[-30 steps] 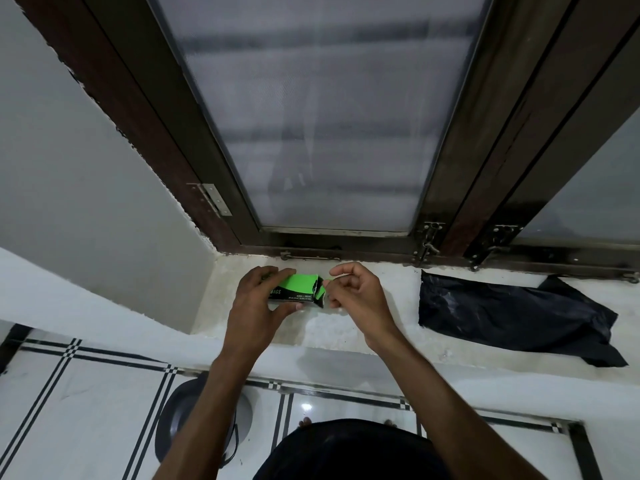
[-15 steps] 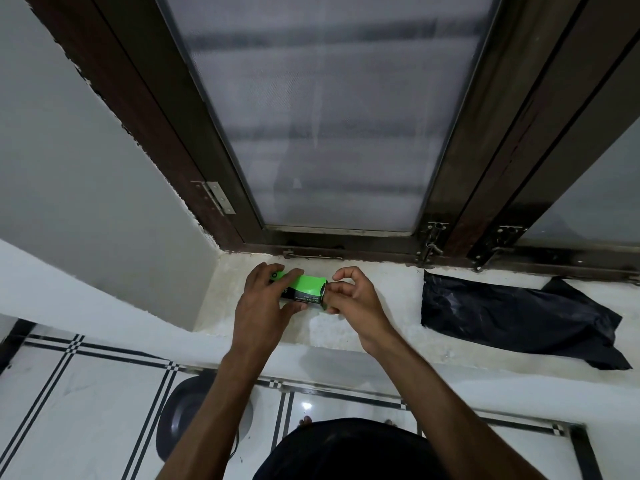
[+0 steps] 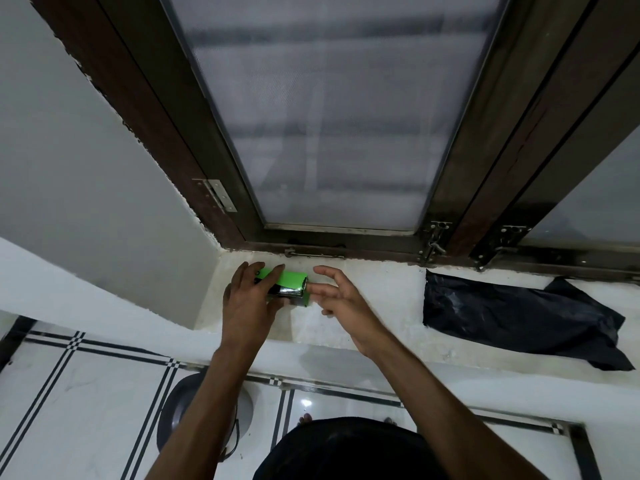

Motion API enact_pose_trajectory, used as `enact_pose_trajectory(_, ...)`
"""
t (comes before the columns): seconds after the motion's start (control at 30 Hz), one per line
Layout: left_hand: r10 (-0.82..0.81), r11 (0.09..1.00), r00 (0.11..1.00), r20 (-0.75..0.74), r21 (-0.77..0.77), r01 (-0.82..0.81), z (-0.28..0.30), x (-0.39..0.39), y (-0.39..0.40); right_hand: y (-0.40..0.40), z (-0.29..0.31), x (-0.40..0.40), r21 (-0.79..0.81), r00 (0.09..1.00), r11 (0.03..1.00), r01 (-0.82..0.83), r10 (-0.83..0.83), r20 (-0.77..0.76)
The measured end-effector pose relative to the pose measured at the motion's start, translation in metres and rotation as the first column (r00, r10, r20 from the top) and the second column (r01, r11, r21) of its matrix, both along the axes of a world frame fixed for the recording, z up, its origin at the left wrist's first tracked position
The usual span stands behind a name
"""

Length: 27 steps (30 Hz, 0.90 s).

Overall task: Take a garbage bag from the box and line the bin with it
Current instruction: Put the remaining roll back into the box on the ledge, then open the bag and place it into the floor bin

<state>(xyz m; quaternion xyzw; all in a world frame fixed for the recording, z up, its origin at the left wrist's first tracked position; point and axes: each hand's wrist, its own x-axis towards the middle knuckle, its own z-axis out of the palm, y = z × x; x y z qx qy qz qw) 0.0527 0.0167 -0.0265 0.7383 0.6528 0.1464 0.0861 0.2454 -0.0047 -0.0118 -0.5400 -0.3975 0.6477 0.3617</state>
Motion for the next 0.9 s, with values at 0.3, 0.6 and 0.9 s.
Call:
enact_pose_trajectory(0.3,-0.012,0.999,0.999,0.040,0.050,0.010,0.006,-0.010,-0.005,-0.002,-0.003,0.014,0.016,0.983,0.984,0.178,-0.179,0.044)
enact_pose_trajectory(0.6,-0.389,0.912,0.897,0.209,0.228,0.342,0.032,0.084,-0.007,-0.037,0.014,0.111,0.226,0.836,0.841,0.492,-0.529,0.147)
enact_pose_trajectory(0.9,-0.646,0.758,0.713,0.272,0.115,0.642,0.031,0.215,-0.033,-0.099,-0.004,0.321,0.475,0.251,0.710,0.520,-0.658,0.710)
